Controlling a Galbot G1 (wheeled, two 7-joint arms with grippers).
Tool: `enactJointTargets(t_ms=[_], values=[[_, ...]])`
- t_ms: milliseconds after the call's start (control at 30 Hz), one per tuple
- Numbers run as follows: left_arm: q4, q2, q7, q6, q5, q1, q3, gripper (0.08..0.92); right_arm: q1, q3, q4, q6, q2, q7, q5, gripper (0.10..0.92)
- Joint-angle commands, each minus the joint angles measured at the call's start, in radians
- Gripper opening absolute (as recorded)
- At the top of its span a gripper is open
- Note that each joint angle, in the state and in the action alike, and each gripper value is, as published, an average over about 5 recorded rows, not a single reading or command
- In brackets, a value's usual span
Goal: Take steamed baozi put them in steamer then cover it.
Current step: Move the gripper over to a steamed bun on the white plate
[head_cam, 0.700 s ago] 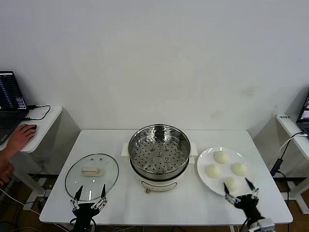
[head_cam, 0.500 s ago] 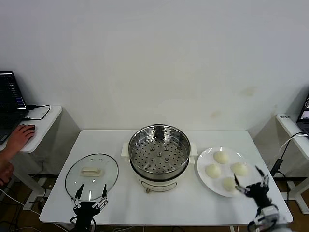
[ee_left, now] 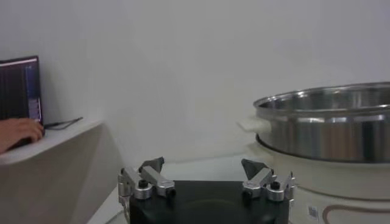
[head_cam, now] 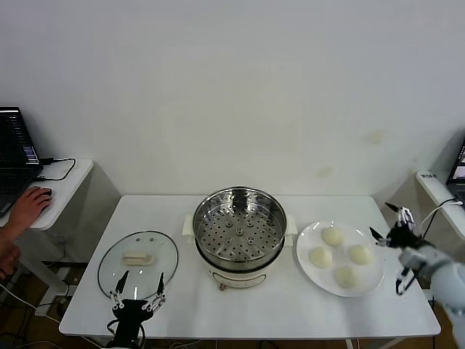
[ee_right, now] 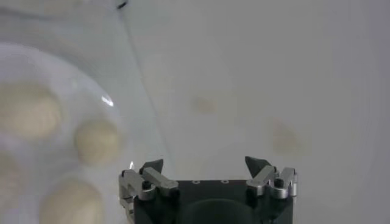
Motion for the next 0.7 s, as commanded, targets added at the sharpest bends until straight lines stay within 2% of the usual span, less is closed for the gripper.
enactJointTargets(t_ms=[33, 333, 700], values=[[-0.001, 0.002, 0.0, -0.004, 0.024, -0.004, -0.001, 0.823, 0.418, -0.387, -0.186, -0.028, -0.169, -0.205, 0.052, 0.822], [-0.005, 0.006, -0.004, -0.004, 0.023, -0.012, -0.009, 0.823, 0.858, -0.935, -0.4, 0.045, -0.084, -0.469, 0.13, 0.822], [-0.008, 0.016, -0.006, -0.002, 0.016, -0.015, -0.039, 0.823, 0.923, -1.094, -0.513, 0.099, 0.069, -0.535, 0.125, 0.822]])
